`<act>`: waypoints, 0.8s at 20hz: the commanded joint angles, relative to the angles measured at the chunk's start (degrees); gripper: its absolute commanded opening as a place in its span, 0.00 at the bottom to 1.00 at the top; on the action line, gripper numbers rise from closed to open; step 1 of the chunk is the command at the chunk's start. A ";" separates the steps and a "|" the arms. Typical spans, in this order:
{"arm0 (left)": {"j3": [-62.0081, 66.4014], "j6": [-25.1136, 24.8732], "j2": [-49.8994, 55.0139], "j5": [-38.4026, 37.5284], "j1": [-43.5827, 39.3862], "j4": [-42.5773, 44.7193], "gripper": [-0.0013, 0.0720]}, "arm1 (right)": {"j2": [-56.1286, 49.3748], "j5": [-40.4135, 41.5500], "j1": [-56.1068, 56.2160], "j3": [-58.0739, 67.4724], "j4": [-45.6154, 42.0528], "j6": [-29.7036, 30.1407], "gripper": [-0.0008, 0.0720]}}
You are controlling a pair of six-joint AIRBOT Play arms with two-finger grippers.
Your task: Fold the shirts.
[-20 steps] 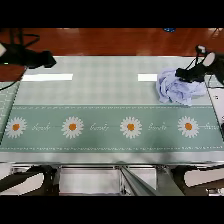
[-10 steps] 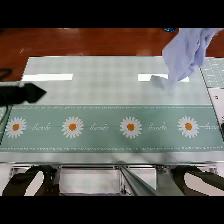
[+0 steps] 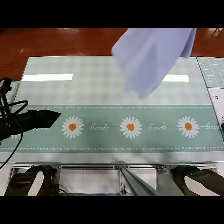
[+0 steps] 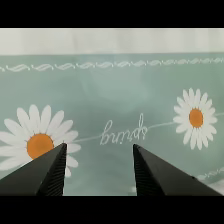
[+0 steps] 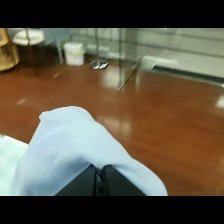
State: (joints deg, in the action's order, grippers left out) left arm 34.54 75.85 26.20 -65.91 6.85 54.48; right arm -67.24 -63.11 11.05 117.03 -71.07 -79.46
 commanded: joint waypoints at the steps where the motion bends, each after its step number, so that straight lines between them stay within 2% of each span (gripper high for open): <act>1: -0.87 -0.20 -0.83 5.60 -0.02 -0.31 0.71 | 0.26 -9.94 4.48 -2.21 0.07 0.72 0.04; 3: -0.87 -0.17 -0.83 7.93 -0.02 -0.31 0.71 | -0.33 -15.41 7.32 -6.29 0.07 0.66 0.04; 5: -0.87 -0.20 -0.81 9.42 -0.02 -0.26 0.71 | -0.92 -16.22 11.30 -13.16 0.22 -0.33 0.04; 7: -0.90 -0.17 -0.81 11.04 -0.02 0.13 0.71 | -2.19 -12.24 16.15 -22.47 0.26 -1.90 0.04; 11: -0.90 -0.17 -0.81 12.35 -0.04 0.11 0.71 | -9.51 2.40 25.22 -40.00 3.96 -7.04 0.04; 15: -1.05 -0.17 -0.52 11.69 -0.09 0.07 0.71 | -20.65 8.98 30.45 -42.47 6.23 -10.97 0.05; 16: -1.07 -0.17 -0.35 11.37 -0.09 0.07 0.71 | -22.62 10.45 30.58 -42.47 8.83 -12.11 0.30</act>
State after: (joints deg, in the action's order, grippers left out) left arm 33.54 75.68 25.61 -54.26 6.81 54.54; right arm -83.66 -58.72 38.63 77.21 -66.06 -88.07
